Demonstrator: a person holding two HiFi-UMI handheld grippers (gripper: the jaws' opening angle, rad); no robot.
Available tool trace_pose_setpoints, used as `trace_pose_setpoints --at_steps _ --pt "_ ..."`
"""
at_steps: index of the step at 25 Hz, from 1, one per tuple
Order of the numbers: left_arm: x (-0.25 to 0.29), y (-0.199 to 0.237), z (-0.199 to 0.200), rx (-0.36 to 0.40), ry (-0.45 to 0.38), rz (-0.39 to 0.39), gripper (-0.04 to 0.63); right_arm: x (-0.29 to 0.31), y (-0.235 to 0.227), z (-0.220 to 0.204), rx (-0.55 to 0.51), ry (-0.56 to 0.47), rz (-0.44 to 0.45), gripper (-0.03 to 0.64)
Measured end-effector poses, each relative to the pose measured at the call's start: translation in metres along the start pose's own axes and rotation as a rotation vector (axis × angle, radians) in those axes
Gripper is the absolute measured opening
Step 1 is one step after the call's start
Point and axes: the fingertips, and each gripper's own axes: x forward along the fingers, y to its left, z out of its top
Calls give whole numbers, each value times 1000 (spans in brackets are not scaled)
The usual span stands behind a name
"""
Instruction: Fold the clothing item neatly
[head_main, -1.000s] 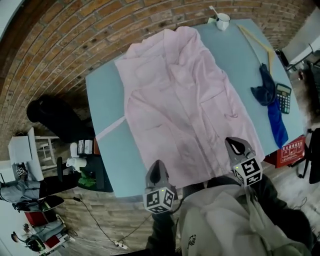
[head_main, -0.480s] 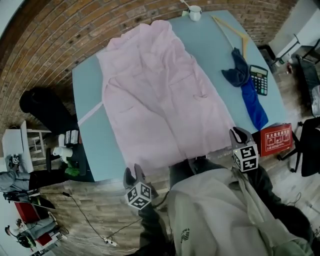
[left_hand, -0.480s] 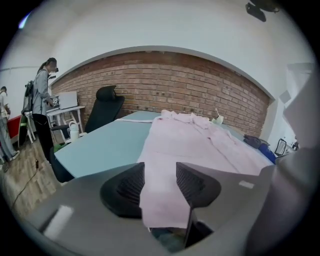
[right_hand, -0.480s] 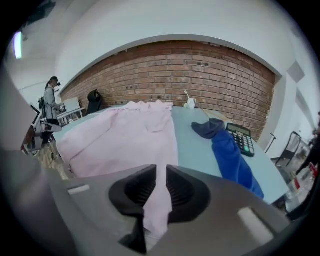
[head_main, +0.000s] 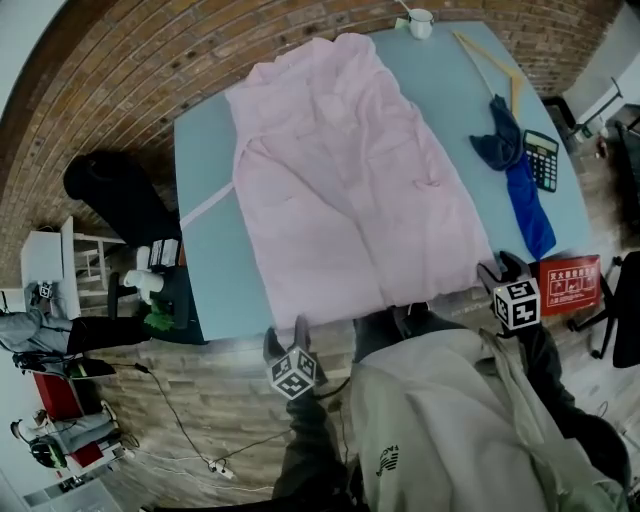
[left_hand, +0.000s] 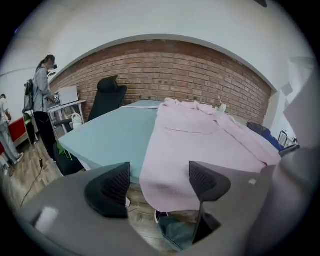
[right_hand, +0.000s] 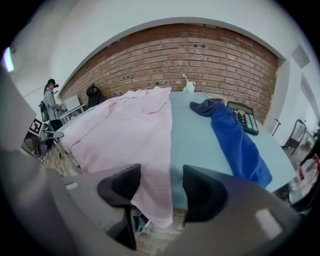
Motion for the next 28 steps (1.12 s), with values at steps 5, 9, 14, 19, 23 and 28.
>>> trace_pose_setpoints --at_steps 5,9,14,19,23,28 --pt "1 8 -13 -202 -66 -24 434 0 9 -3 -1 15 27 255" --pt "4 16 -8 -267 -124 -33 411 4 14 1 -17 -17 30 248" --pt "-1 16 -11 -346 -137 -30 326 -1 19 -1 21 20 68 35" --pt "-12 9 -11 -321 -137 -79 133 -11 30 0 80 24 151 35" --pt "-18 -18 0 -164 -134 -187 63 -20 22 -3 -4 26 28 92" --pt "-22 -13 -2 -206 -164 -172 64 -15 26 -22 -69 50 -2 209"
